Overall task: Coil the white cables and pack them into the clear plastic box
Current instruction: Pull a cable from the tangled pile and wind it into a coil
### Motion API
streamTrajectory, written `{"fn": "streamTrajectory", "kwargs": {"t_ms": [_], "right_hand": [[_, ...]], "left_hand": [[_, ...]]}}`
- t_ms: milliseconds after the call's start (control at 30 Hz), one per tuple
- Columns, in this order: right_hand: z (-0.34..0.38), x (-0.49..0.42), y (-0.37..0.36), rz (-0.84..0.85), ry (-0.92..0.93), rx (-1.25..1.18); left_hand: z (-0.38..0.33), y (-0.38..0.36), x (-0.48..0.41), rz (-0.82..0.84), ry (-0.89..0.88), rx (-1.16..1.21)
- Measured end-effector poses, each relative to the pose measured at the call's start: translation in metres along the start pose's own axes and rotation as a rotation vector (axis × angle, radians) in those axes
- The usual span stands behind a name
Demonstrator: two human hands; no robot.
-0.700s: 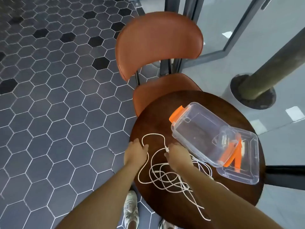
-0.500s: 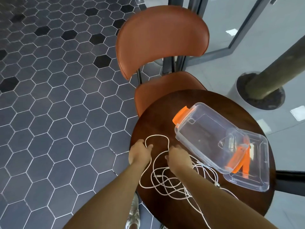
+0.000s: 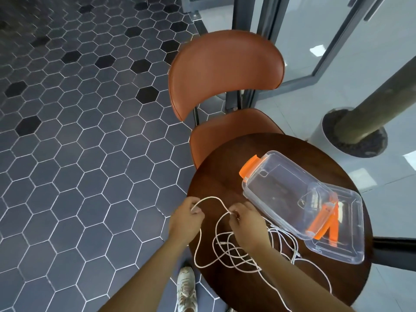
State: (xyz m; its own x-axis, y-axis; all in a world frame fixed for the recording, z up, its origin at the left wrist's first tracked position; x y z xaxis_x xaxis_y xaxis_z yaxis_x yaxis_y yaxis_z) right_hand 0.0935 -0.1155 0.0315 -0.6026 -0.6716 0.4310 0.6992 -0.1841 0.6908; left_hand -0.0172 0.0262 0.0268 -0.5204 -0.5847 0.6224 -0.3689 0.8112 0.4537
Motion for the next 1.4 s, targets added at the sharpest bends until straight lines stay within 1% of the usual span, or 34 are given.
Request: {"fn": "streamTrajectory", "kwargs": {"t_ms": [133, 167, 267, 333, 400, 467, 533, 567, 600, 667, 700, 767, 867, 967, 1033, 1100, 1200, 1300, 1400], "right_hand": [[0.022, 0.012, 0.028, -0.086, 0.138, -0.019], [0.029, 0.014, 0.036, -0.103, 0.178, -0.021], [0.047, 0.023, 0.057, -0.187, 0.290, -0.036], [0.057, 0.031, 0.072, -0.244, 0.336, -0.070], [0.062, 0.041, 0.083, -0.270, 0.300, -0.179], [0.065, 0.055, 0.089, -0.200, 0.183, -0.447], [0.074, 0.072, 0.088, -0.051, 0.077, -0.805], [0.082, 0.082, 0.085, 0.039, 0.049, -0.936], [0.090, 0.093, 0.080, 0.123, 0.045, -1.002], [0.103, 0.112, 0.070, 0.225, 0.137, -0.962], [0.106, 0.118, 0.066, 0.231, 0.199, -0.896], [0.102, 0.121, 0.060, 0.179, 0.258, -0.749], [0.094, 0.121, 0.064, 0.131, 0.279, -0.570], [0.090, 0.125, 0.070, 0.195, 0.312, -0.518], [0.089, 0.125, 0.079, 0.241, 0.353, -0.467], [0.086, 0.125, 0.090, 0.313, 0.377, -0.342], [0.072, 0.118, 0.107, 0.428, 0.315, -0.121], [0.064, 0.105, 0.130, 0.497, 0.213, -0.085], [0.083, 0.093, 0.160, 0.413, 0.170, -0.110]], "left_hand": [[-0.038, 0.018, 0.023, 0.193, -0.142, 0.016], [-0.047, 0.021, 0.027, 0.233, -0.157, 0.057], [-0.067, 0.031, 0.042, 0.308, -0.127, 0.270], [-0.076, 0.040, 0.055, 0.390, -0.090, 0.286], [-0.081, 0.048, 0.069, 0.491, -0.084, 0.340], [-0.088, 0.053, 0.085, 0.542, -0.105, 0.504], [-0.097, 0.055, 0.101, 0.551, -0.112, 0.711], [-0.101, 0.055, 0.107, 0.549, -0.111, 0.818], [-0.103, 0.055, 0.112, 0.537, -0.110, 0.915], [-0.109, 0.055, 0.120, 0.507, -0.093, 1.086], [-0.112, 0.056, 0.123, 0.497, -0.080, 1.162], [-0.117, 0.061, 0.129, 0.486, -0.058, 1.254], [-0.121, 0.073, 0.135, 0.471, -0.066, 1.233], [-0.127, 0.083, 0.144, 0.474, -0.146, 1.143], [-0.132, 0.089, 0.154, 0.521, -0.216, 1.102], [-0.138, 0.094, 0.164, 0.593, -0.289, 1.051], [-0.140, 0.107, 0.176, 0.686, -0.367, 0.967], [-0.138, 0.118, 0.186, 0.775, -0.385, 0.824], [-0.135, 0.116, 0.193, 0.868, -0.358, 0.580]]}}
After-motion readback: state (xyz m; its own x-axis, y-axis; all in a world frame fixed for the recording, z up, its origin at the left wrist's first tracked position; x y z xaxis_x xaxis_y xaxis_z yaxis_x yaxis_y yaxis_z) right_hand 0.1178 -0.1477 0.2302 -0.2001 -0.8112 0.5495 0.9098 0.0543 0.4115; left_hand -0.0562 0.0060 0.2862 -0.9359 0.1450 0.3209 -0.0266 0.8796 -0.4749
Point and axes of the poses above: each hand's wrist, its own x-axis away from the middle knuckle, its own y-axis out of the back of the hand, z = x × y, the point moved 2 cm from there along -x, towards the middle knuckle, and after that the axes turned 11 degrees about z, right-handed, at the moved point
